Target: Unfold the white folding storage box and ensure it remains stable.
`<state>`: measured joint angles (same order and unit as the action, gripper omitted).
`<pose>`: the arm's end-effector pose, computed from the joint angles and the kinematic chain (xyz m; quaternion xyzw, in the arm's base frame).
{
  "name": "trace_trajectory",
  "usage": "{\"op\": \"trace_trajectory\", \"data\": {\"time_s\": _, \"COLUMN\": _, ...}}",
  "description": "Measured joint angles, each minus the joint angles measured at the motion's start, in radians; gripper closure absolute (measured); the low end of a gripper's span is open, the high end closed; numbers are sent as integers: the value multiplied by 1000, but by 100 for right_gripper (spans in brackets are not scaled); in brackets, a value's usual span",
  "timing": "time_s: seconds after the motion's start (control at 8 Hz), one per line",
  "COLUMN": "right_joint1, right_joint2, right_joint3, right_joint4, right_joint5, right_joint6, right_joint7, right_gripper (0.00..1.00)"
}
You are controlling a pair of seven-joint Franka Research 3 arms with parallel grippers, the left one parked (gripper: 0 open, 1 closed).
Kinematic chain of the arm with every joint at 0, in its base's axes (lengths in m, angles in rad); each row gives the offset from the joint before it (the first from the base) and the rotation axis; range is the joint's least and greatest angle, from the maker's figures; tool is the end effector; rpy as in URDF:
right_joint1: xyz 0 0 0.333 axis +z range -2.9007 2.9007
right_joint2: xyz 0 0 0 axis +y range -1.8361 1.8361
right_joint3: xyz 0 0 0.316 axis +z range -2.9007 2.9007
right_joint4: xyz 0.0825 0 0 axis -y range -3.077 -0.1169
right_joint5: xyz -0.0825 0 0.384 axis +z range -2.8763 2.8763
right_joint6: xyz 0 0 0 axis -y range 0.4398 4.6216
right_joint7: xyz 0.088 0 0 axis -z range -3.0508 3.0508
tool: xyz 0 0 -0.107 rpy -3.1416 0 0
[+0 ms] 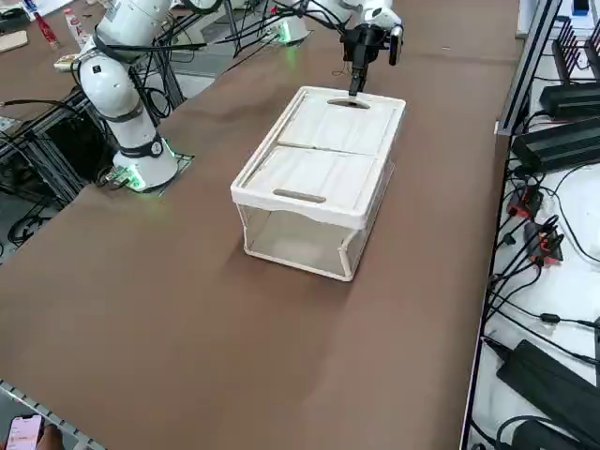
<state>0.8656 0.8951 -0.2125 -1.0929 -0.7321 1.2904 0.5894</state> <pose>0.5786 0.3961 0.2997 0.8449 0.0566 0.0141 0.5317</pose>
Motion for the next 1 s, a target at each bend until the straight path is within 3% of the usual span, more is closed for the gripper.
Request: {"op": "trace_trajectory", "data": {"time_s": 1.0, "right_joint1": 4, "right_joint2": -5, "right_joint3": -7, "right_joint4": 0, "right_joint5": -1, "right_joint6": 0, "right_joint7": 114, "right_gripper": 71}}
